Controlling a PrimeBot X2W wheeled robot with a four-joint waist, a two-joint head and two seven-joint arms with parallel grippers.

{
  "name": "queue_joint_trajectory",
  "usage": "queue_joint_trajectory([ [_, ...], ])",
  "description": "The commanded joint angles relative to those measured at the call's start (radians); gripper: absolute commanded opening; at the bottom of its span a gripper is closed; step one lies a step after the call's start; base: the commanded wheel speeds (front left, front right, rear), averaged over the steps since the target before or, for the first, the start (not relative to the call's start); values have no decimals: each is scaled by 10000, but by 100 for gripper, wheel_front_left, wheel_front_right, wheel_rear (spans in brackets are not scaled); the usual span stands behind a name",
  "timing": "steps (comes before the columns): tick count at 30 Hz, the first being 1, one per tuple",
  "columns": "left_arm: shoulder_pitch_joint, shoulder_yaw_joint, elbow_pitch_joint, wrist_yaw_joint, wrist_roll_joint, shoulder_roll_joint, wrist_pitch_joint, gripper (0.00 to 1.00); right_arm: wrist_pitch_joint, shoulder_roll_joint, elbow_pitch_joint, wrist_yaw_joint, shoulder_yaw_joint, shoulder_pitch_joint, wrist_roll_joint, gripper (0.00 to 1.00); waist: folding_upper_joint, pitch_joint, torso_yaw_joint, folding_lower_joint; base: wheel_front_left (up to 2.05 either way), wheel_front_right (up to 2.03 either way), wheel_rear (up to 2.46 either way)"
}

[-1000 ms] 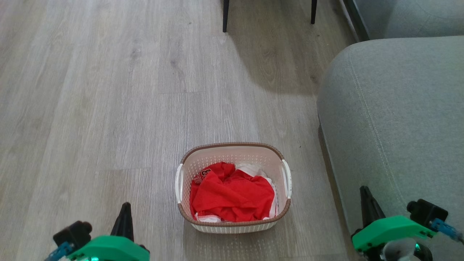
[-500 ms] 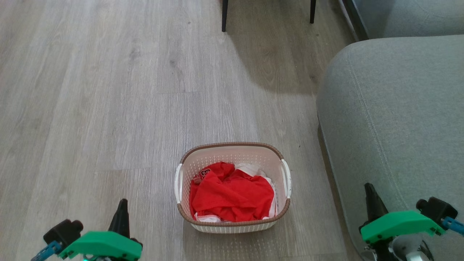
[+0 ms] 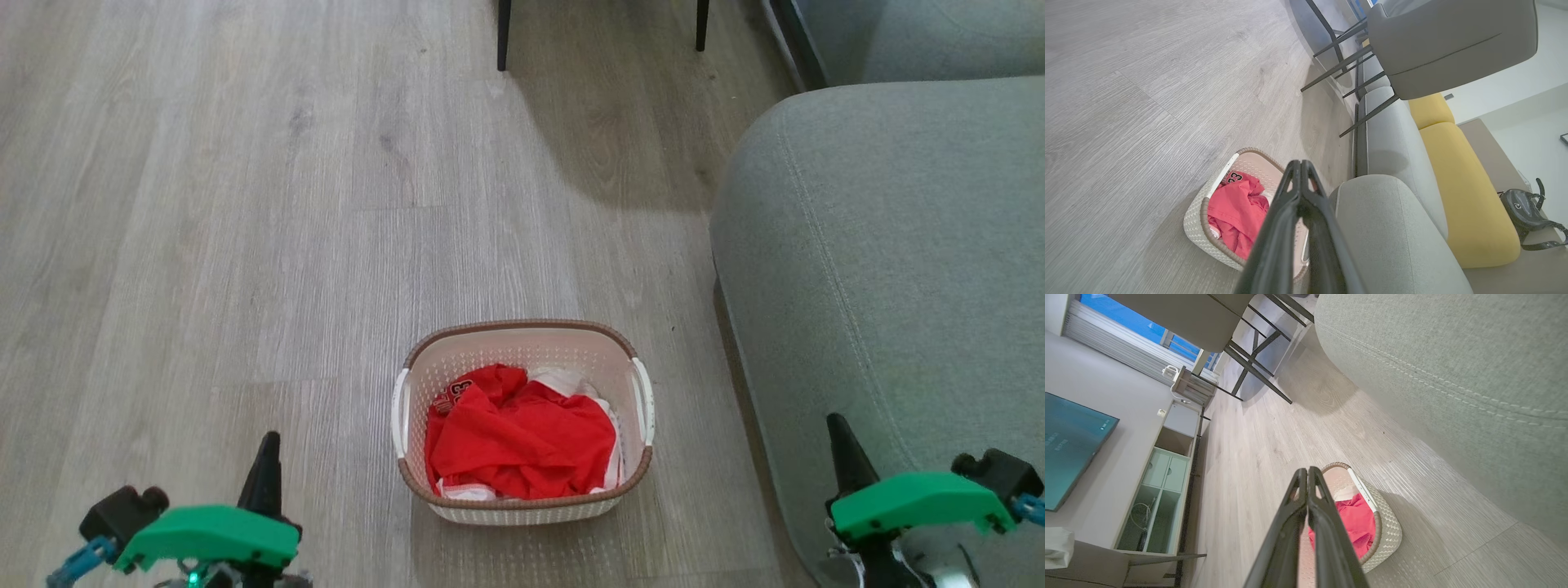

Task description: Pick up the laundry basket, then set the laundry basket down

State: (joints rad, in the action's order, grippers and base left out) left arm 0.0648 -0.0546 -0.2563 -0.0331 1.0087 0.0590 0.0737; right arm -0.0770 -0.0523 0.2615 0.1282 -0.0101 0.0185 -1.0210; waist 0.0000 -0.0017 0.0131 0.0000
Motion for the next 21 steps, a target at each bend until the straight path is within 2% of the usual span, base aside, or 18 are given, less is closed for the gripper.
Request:
queue_joint_trajectory([
  [1,-589,274,273,-87,255,138,-80,0,85,-205,-292,15,-34,-599,-266,0,0,1,-3,0,0,0,0],
  [21,-1009,696,216,-423,2516,133,-668,0,656,-223,-253,19,304,-837,-2504,0,0,19,-51,0,0,0,0],
])
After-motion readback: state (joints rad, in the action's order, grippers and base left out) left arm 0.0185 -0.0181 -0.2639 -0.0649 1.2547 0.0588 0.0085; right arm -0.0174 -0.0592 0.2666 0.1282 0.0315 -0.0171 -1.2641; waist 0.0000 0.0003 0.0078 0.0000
